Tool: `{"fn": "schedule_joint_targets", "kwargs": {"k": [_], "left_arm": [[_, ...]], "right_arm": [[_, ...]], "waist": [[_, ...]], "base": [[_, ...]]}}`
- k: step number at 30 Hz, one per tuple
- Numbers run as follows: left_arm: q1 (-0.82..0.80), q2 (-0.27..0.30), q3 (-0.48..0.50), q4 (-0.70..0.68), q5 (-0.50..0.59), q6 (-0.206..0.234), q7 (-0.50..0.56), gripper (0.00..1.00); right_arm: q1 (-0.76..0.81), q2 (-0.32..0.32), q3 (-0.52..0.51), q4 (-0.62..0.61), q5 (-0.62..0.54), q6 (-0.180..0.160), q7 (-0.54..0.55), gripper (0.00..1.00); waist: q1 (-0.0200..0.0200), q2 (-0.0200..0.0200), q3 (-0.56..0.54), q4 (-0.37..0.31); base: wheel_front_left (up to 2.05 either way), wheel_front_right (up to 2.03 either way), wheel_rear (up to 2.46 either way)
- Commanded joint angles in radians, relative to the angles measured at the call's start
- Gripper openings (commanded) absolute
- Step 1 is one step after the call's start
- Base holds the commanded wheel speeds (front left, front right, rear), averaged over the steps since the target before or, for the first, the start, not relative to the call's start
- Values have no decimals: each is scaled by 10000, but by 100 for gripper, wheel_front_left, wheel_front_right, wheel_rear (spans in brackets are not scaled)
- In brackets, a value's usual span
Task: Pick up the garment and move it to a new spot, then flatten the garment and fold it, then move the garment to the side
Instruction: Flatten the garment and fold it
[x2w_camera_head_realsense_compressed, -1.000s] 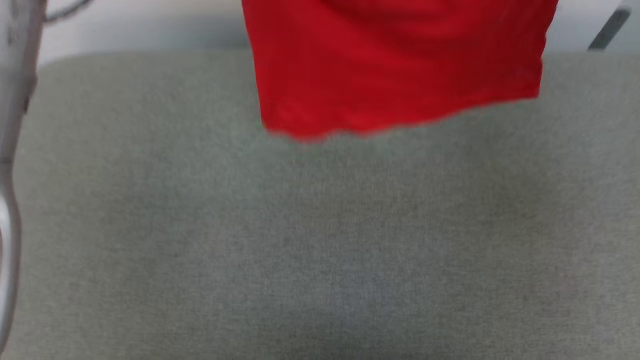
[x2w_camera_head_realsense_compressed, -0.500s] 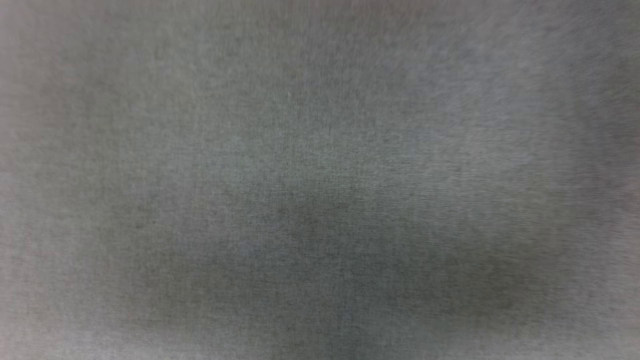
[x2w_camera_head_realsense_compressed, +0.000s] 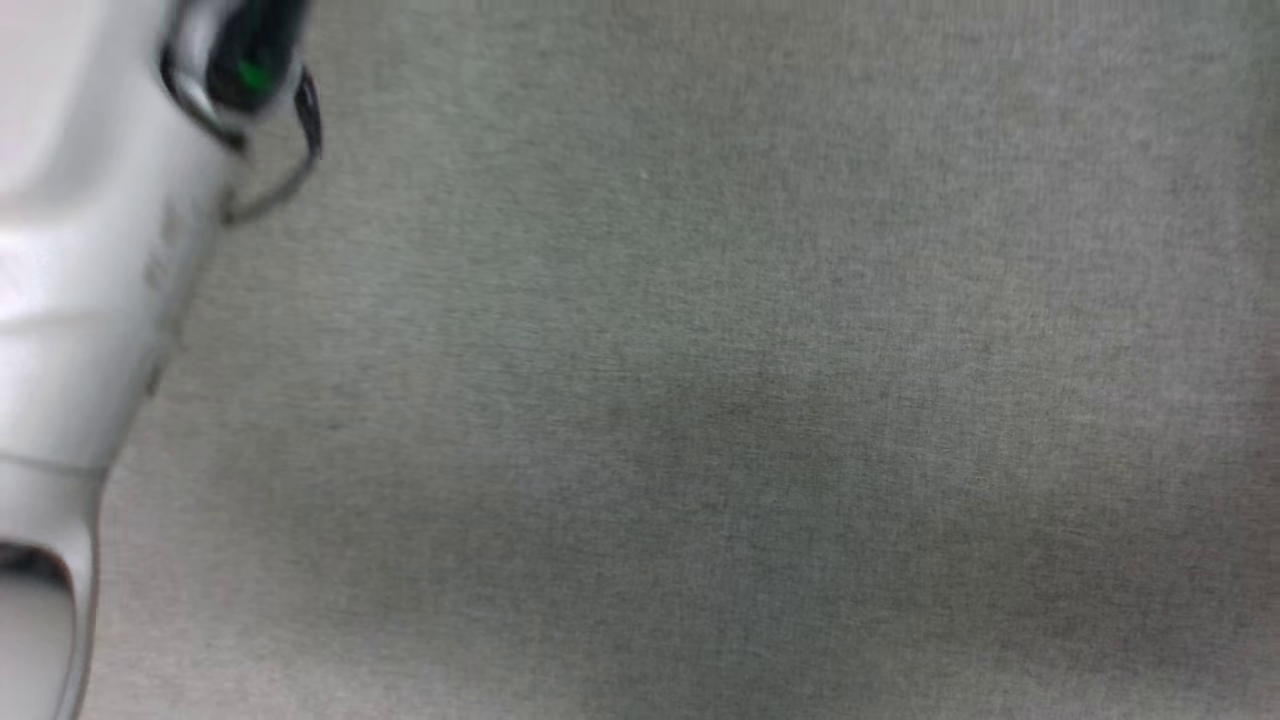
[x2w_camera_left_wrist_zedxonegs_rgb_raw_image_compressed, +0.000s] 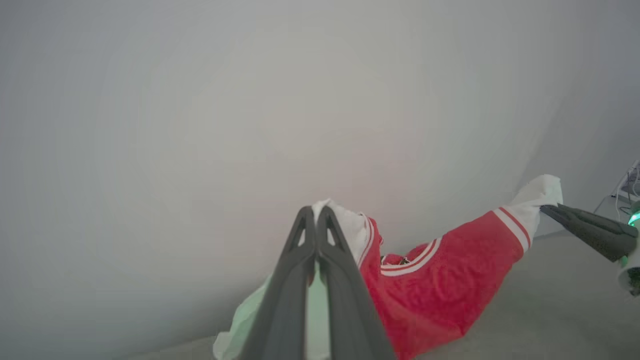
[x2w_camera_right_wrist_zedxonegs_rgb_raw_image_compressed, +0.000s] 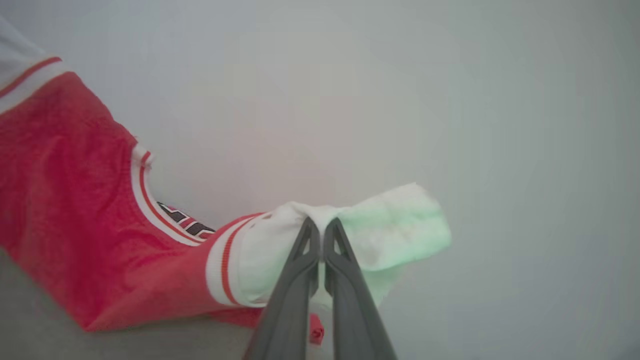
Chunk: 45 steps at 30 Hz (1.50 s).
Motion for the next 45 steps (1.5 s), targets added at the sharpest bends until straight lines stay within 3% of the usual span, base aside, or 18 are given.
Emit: {"fn": "schedule_joint_targets", "kwargs": {"k": [1,7,12,19,27,36,45], "left_arm": [[504,275,-368,-291,-326,-31,156,0],[2306,1079,-1468,-1249,-1399,-32,378,0],[3939,2066,-2328,-2174,-1830,-31,480,0],[6367,3249,-3331,-3229,-1911,-26,356,0],[8750,4440,-3679,-4546,-1905,1106,-41,0],[11105,4808,-3176,-5140,-2146,2395,-197,0],[12742,4434,-2269,-5320,-1844,2665,-197,0]], "right_arm": [[646,-328,149,-239,472,-7,11,0],[3346,-1249,356,-1287,1882,-7,287,0],[5903,-1518,233,-2415,2578,-7,762,0],[9083,-2117,143,-4012,2646,-8,1407,0],[12013,-2026,-781,-5185,2382,-7,1800,0],[14078,-1712,-1075,-5402,2511,-8,2157,0],[15069,-1635,-1038,-5067,2739,-8,2225,0]], "waist": [[-1,-1,-1528,378],[-1,-1,-2960,467],[-1,-1,-4007,366],[-1,-1,-5160,126],[-1,-1,-5738,-147],[-1,-1,-6001,-288],[-1,-1,-6016,-227]], "base": [[0,0,0],[0,0,0],[0,0,0],[0,0,0],[0,0,0],[0,0,0],[0,0,0]]}}
